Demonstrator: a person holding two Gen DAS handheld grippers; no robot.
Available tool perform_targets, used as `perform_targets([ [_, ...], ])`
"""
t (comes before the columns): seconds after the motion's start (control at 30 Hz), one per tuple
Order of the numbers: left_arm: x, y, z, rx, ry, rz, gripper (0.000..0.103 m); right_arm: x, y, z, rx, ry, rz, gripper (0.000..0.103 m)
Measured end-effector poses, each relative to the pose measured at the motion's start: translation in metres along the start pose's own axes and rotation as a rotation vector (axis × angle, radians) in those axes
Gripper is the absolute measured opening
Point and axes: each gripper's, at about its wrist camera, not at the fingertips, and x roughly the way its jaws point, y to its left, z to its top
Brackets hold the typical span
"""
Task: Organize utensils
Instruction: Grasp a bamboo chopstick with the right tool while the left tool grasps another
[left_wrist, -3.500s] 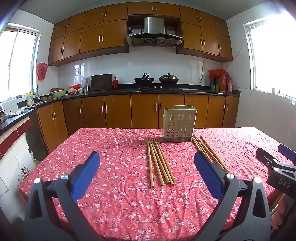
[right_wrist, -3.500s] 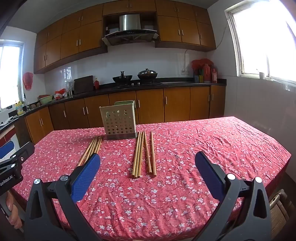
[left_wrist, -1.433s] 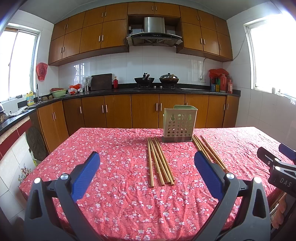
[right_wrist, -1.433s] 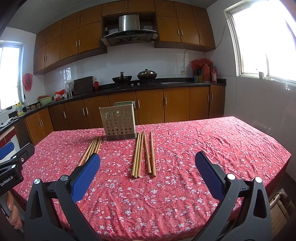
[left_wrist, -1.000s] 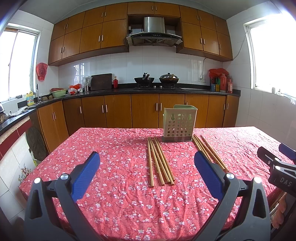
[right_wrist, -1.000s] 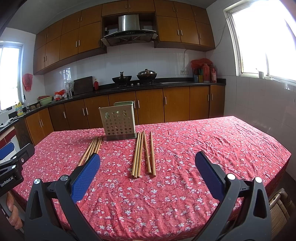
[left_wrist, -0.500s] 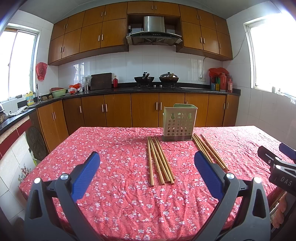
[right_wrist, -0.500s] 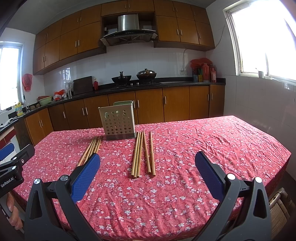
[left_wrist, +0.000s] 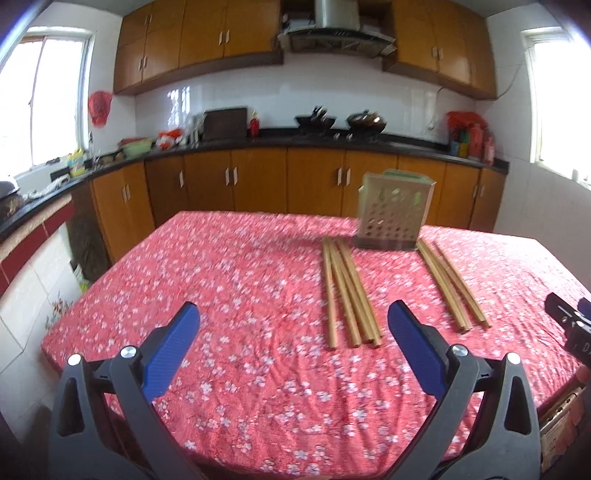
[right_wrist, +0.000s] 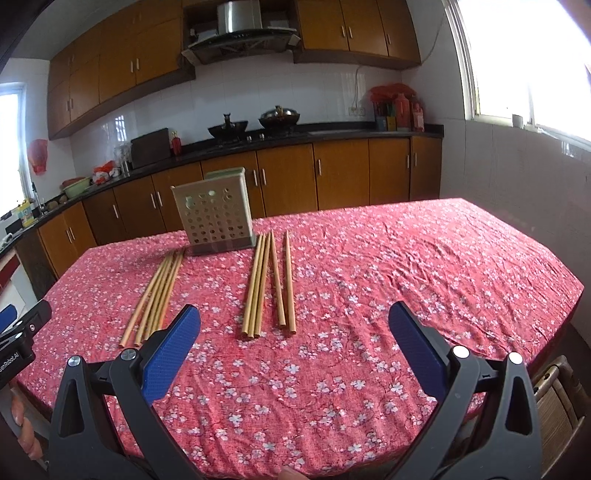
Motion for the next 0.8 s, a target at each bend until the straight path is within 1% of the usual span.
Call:
perform_targets([
  [0.07,0.019,0.009,0.001,-0.022,0.074,0.023,0.099,0.022,-0.006,0.005,0.017,0.068,-0.017,0.086],
  [0.1,0.031,0.014,0.002,-0.04,0.119,0.032,0.099,0.033,-0.009,0.008,0.024,0.103,-0.024,0.082],
  [0.13,0.04,0.019,0.004,-0.054,0.15,0.035,0.099,0.045,-0.012,0.011,0.032,0.139,-0.02,0.073],
  [0.17,0.053,0.023,0.006,-0.074,0.192,0.033,0.099,0.059,-0.014,0.015,0.041,0.181,-0.005,0.065],
  [0.2,0.065,0.028,0.007,-0.091,0.228,0.022,0.099,0.071,-0.014,0.018,0.051,0.217,0.012,0.062],
  [0.27,0.085,0.031,0.008,-0.107,0.28,0.004,0.098,0.096,-0.015,0.022,0.068,0.275,0.037,0.047],
  [0.3,0.092,0.03,0.01,-0.106,0.302,-0.004,0.094,0.108,-0.015,0.024,0.075,0.303,0.051,0.044],
  [0.33,0.1,0.03,0.011,-0.103,0.318,-0.015,0.088,0.119,-0.015,0.026,0.085,0.321,0.066,0.036],
  [0.37,0.108,0.029,0.011,-0.099,0.337,-0.025,0.086,0.13,-0.014,0.027,0.09,0.339,0.074,0.032],
  [0.4,0.115,0.029,0.012,-0.096,0.354,-0.035,0.081,0.137,-0.013,0.028,0.091,0.355,0.08,0.031],
  [0.47,0.13,0.024,0.012,-0.09,0.386,-0.065,0.078,0.151,-0.011,0.029,0.088,0.379,0.084,0.029],
  [0.57,0.145,0.015,0.012,-0.074,0.417,-0.098,0.07,0.167,-0.011,0.026,0.082,0.417,0.087,0.028],
  [0.6,0.15,0.012,0.013,-0.065,0.425,-0.11,0.067,0.172,-0.011,0.026,0.072,0.43,0.084,0.026],
  [0.67,0.159,0.006,0.016,-0.044,0.435,-0.128,0.062,0.181,-0.01,0.026,0.048,0.455,0.075,0.017],
  [0.7,0.163,0.003,0.018,-0.03,0.437,-0.138,0.06,0.183,-0.012,0.025,0.049,0.461,0.086,0.013],
  [0.73,0.167,0.0,0.019,-0.017,0.44,-0.144,0.057,0.183,-0.013,0.025,0.035,0.449,0.067,0.009],
  [0.77,0.171,-0.003,0.021,-0.006,0.446,-0.153,0.055,0.182,-0.014,0.025,0.02,0.442,0.057,0.008],
  [0.8,0.174,-0.006,0.022,0.003,0.454,-0.171,0.05,0.183,-0.016,0.026,0.017,0.439,0.051,0.008],
])
